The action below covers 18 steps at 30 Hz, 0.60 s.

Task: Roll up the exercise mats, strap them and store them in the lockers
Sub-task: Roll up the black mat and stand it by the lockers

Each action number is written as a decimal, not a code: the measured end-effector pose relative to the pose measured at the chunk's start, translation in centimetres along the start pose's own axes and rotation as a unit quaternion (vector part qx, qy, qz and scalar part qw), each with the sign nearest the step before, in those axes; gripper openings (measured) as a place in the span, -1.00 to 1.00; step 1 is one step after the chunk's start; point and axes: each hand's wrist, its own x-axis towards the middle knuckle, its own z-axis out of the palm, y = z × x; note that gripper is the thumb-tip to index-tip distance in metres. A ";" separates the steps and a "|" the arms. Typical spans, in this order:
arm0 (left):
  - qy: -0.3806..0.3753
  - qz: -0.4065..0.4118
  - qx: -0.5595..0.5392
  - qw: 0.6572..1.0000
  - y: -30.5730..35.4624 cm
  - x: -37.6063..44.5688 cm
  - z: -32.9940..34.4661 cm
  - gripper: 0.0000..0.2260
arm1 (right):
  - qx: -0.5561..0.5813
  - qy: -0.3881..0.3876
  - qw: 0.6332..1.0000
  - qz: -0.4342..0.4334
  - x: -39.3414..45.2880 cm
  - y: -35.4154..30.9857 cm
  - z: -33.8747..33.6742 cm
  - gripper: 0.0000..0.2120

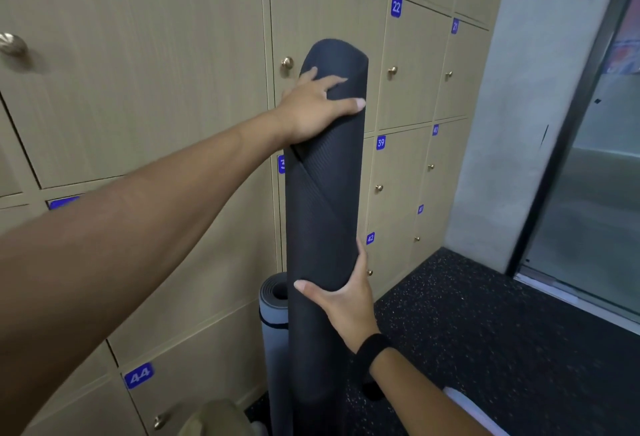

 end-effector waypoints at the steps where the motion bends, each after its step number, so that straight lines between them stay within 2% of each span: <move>1: -0.003 -0.002 0.000 1.000 -0.1 -0.5 0.6 -0.35 | 0.005 0.003 1.000 0.004 -0.4 0.7 0.1 0.10; 5: -0.011 -0.017 0.015 1.000 -0.9 -2.2 2.5 -0.36 | 0.019 0.003 0.999 0.029 -1.9 3.2 0.2 0.09; 9: 0.009 -0.019 0.056 0.998 -1.5 -3.7 4.1 -0.28 | 0.023 0.004 0.998 0.050 -2.9 4.4 0.4 0.10; 12: 0.020 -0.017 0.032 0.999 -1.3 -4.1 3.8 -0.17 | 0.028 0.003 0.998 0.053 -3.2 4.6 0.0 0.09; 15: 0.020 0.015 0.049 0.998 -1.0 -3.6 1.8 -0.07 | 0.024 -0.032 0.998 0.044 -3.0 3.8 -0.8 0.16; 18: 0.007 0.061 0.086 0.994 -0.8 -2.0 -0.5 -0.07 | 0.013 -0.075 0.996 0.036 -2.8 3.2 -1.7 0.22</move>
